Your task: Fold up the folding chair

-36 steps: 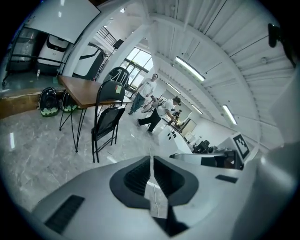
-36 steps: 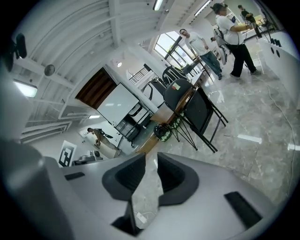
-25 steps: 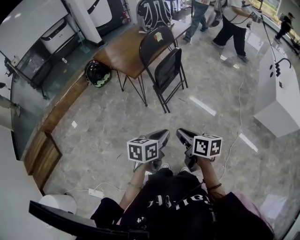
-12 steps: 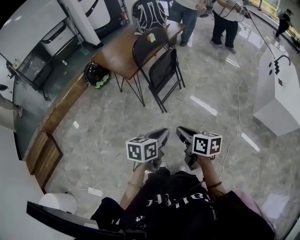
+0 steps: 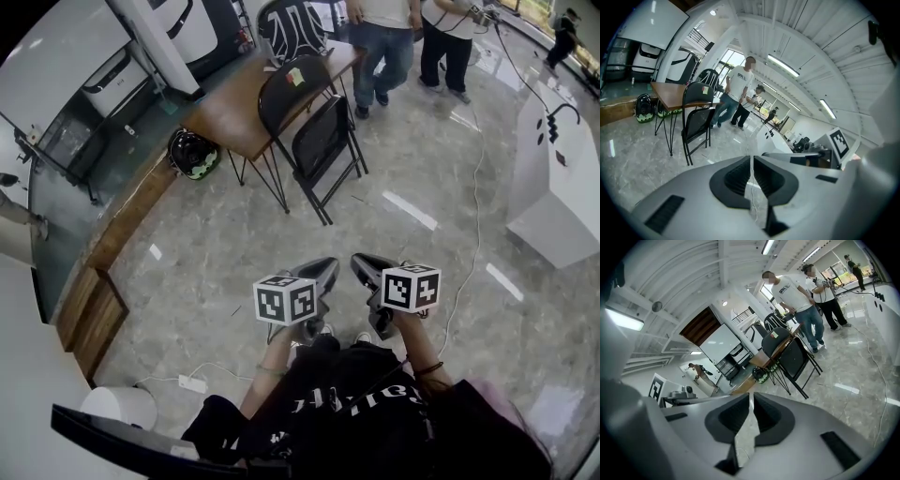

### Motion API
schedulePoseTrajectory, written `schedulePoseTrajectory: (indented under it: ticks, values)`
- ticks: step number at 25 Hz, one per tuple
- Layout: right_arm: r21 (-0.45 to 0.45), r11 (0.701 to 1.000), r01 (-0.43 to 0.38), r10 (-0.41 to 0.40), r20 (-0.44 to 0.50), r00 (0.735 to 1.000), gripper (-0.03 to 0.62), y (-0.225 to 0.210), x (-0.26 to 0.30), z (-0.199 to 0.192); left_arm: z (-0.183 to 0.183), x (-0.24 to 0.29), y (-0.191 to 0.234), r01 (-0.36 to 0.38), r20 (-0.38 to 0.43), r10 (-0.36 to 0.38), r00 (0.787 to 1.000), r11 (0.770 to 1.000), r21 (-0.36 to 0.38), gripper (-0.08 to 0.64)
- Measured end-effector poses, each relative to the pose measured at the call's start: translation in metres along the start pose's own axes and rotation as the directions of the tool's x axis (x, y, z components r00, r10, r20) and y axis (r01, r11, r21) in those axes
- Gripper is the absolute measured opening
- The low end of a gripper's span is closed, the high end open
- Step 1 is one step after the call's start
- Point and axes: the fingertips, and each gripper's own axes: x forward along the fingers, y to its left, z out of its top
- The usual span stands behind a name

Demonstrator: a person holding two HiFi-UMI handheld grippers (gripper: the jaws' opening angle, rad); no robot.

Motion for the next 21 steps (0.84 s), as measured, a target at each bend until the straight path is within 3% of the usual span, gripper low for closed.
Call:
schedulePoseTrajectory:
  ticks: [21]
  values:
    - [0.003, 1.0, 0.016, -0.016, -0.013, 1.0, 0.038, -0.0014, 0.0002, -0.0058, -0.0007, -0.0026, 0.0017, 0.0, -0.006, 0.0, 1.0, 1.0, -0.012, 0.025]
